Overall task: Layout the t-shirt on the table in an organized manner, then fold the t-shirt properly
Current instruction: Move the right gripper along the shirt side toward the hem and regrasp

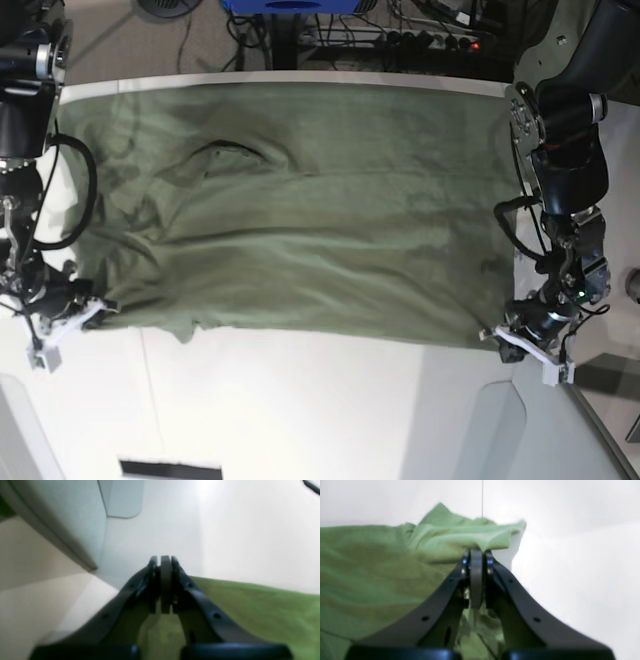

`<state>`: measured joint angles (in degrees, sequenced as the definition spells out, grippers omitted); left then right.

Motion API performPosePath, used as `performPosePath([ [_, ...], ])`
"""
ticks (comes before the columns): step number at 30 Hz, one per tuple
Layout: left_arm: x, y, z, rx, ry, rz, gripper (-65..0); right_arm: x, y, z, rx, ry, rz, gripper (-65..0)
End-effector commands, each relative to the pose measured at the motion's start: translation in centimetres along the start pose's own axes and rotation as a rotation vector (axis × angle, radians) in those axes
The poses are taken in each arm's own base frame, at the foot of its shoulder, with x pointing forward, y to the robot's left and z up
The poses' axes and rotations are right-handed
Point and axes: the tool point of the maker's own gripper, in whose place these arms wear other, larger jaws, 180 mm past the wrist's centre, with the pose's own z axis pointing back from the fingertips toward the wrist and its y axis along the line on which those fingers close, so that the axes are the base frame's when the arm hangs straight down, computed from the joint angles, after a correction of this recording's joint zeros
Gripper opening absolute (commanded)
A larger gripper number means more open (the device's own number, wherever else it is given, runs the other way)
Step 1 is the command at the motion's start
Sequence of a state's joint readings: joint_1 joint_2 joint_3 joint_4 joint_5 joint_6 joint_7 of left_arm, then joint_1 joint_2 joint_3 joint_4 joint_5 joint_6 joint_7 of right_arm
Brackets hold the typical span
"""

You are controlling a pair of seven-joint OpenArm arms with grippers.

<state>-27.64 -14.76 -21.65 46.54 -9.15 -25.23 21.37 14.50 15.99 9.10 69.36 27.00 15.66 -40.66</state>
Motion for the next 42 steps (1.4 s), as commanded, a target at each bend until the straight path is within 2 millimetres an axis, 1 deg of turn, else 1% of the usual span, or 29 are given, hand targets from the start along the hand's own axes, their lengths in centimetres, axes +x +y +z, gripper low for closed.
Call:
performPosePath([
  [1, 4.1, 0.7, 0.6, 0.007, -0.093, -0.004, -65.0, 2.2, -0.3, 0.3, 0.001, -0.065, 0.004, -65.0],
  [2, 4.8, 1.0, 1.0, 0.007, -0.107, -0.004, -65.0, 2.2, -0.5, 0.1, 0.003, -0.077, -0.001, -64.8],
  [4, 4.8, 1.2, 1.6, 0.008, -0.113, -0.007, -65.0, 2.1, 0.0, -0.3, 0.041, -0.100, 0.023, -64.8],
  [7, 5.5, 0.9, 2.2, 0.006, -0.135, -0.039, -65.0, 1.6, 0.7, -0.7, 0.105, -0.120, 0.055, -64.8],
  [10, 4.6, 1.2, 2.4, 0.013, -0.124, -0.039, -65.0, 1.2, 1.1, -1.1, 0.149, -0.147, 0.062, -64.8],
  [15, 3.8, 1.1, 2.4, 0.011, -0.107, -0.040, -65.0, 1.3, 1.9, -1.4, 0.227, -0.234, 0.057, -65.0],
  [16, 3.2, 1.2, 2.4, 0.013, -0.098, -0.040, -65.0, 1.3, 2.1, -1.4, 0.244, -0.254, 0.055, -65.0],
  [18, 3.0, 1.2, 2.5, 0.013, -0.095, -0.044, -65.0, 1.3, 2.6, -1.3, 0.280, -0.286, 0.081, -65.0],
  [20, 2.8, 1.2, 2.5, 0.013, -0.090, -0.044, -65.0, 1.0, 2.9, -1.6, 0.276, -0.276, 0.162, -65.0],
  [22, 2.7, 1.2, 2.6, 0.013, -0.089, -0.044, -65.0, 0.7, 2.8, -2.2, 0.241, -0.233, 0.253, -65.0],
  [23, 2.7, 1.2, 2.6, 0.013, -0.089, -0.044, -65.0, 0.2, 3.5, -2.7, 0.238, -0.213, 0.286, -65.0],
  [25, 2.7, 1.2, 2.6, 0.013, -0.089, -0.044, -65.0, 0.5, 4.0, -3.2, 0.220, -0.191, 0.355, -65.0],
  [27, 2.2, 1.3, 2.6, 0.015, -0.079, -0.043, -65.0, 0.6, 4.1, -3.7, 0.208, -0.170, 0.390, -65.0],
  [29, 1.9, 1.3, 2.7, 0.014, -0.074, -0.044, -65.0, 1.1, 4.7, -4.3, 0.214, -0.163, 0.389, -65.0],
  [31, 1.6, 1.3, 3.0, 0.016, -0.074, -0.055, -65.0, 1.0, 4.7, -4.6, 0.216, -0.151, 0.383, -65.0],
  [34, 0.2, 1.3, 3.8, 0.019, -0.048, -0.078, -65.0, 0.7, 4.8, -4.7, 0.219, -0.144, 0.378, -65.0],
  [36, -1.0, 1.2, 4.2, 0.018, 0.009, -0.092, -65.0, 0.0, 4.9, -5.0, 0.225, -0.125, 0.367, -65.0],
  [37, -1.0, 1.1, 4.3, 0.017, 0.023, -0.100, -65.0, -0.3, 4.8, -5.1, 0.225, -0.118, 0.361, -65.0],
  [39, -2.6, 1.0, 4.9, 0.020, 0.069, -0.116, -65.0, -0.6, 4.7, -5.2, 0.225, -0.112, 0.346, -64.2],
  [41, -3.8, 1.0, 5.4, 0.021, 0.088, -0.122, -65.0, -1.8, 4.4, -5.4, 0.217, -0.049, 0.350, -63.6],
  [42, -4.6, 1.1, 5.6, 0.021, 0.103, -0.123, -65.0, -2.6, 4.1, -5.4, 0.206, 0.003, 0.356, -61.5],
])
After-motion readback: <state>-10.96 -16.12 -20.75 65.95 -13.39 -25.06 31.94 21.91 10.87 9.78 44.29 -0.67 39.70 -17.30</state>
